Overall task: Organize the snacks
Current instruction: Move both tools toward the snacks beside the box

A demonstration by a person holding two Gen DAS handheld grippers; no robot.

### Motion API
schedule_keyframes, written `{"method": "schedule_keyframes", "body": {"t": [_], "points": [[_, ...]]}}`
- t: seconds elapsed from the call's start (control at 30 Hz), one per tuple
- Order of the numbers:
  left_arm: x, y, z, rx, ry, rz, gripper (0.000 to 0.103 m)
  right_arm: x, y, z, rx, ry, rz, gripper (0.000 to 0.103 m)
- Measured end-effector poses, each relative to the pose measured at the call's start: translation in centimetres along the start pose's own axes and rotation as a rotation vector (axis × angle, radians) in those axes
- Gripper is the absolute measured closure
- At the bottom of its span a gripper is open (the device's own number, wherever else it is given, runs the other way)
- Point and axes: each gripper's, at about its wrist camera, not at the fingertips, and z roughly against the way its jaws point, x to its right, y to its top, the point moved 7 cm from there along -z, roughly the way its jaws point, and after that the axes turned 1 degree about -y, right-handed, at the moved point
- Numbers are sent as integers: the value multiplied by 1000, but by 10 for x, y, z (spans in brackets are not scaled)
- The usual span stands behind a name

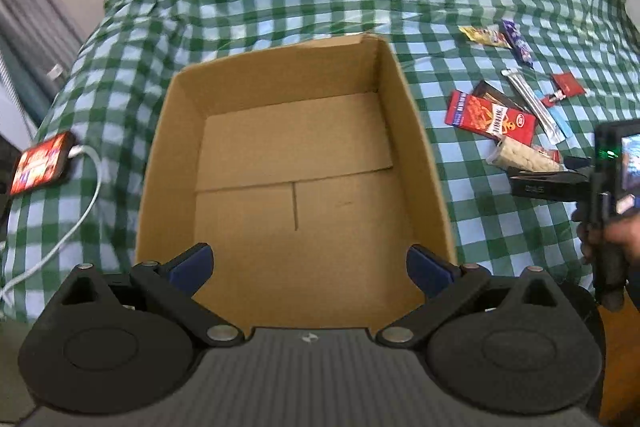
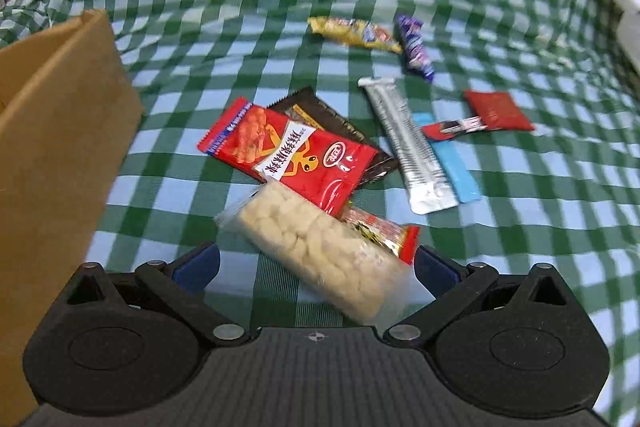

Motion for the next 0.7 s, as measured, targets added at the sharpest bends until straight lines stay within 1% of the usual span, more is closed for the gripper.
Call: {"method": "schedule_keyframes", "body": {"t": [0.07, 0.17, 0.2, 0.23, 0.27, 0.3, 0.33, 0.4, 0.43, 0.5, 0.6, 0.63, 0.7], "points": [[12, 9, -6, 1, -4, -20, 0, 2, -2, -15, -30, -14, -1, 1], [31, 21, -11, 7, -23, -44, 0, -1, -5, -16, -38, -19, 26, 2], [38, 25, -13, 13, -29, -55, 0, -2, -6, -13, -36, -18, 32, 11], [44, 28, -14, 17, -34, -66, 0, -2, -8, -10, -38, -18, 29, 23], [51, 33, -16, 24, -38, -81, 0, -2, -10, -6, -35, -22, 23, 30], [59, 37, -18, 28, -42, -96, 0, -3, -10, -2, -33, -17, 24, 40], [66, 41, -20, 29, -51, -106, 0, -4, -12, 2, -35, -2, 29, 46], [80, 49, -23, 25, -84, -109, 0, -4, -14, 5, -33, 24, 28, 52], [85, 53, -25, 22, -94, -106, 0, -4, -15, 7, -32, 33, 23, 54], [98, 64, -29, 30, -119, -96, 0, 1, -15, 12, -35, 38, 3, 55], [119, 81, -42, 49, -121, -91, 0, 22, -17, 26, -15, 29, -77, 55], [126, 86, -48, 40, -130, -83, 0, 34, -19, 33, -6, 7, -112, 55], [141, 96, -64, 15, -168, -49, 0, 66, -28, 45, 6, -68, -189, 56]]}}
